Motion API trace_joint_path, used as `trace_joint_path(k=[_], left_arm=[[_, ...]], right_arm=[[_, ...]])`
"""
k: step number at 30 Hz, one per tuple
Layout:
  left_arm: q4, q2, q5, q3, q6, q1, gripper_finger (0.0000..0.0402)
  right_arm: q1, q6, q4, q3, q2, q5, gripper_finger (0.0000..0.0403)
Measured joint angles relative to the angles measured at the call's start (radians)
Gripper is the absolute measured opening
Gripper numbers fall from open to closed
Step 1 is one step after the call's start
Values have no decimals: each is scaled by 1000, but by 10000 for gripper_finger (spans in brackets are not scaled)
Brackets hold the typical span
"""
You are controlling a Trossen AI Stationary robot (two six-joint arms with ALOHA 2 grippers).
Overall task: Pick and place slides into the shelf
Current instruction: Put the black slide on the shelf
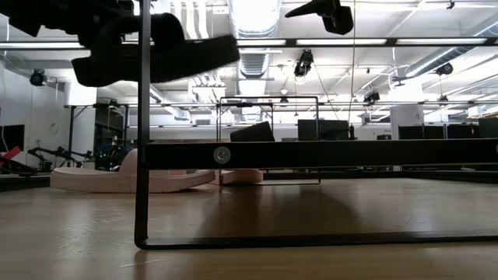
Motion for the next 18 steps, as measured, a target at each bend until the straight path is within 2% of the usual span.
trace_joint_path(k=[11,18], left_arm=[[45,-14,-222,80,26,7,0],[72,18,-315,150,27,9,0]], right_arm=[[0,38,61,0,-1,-119,278],[2,58,134,0,-2,-159,295]])
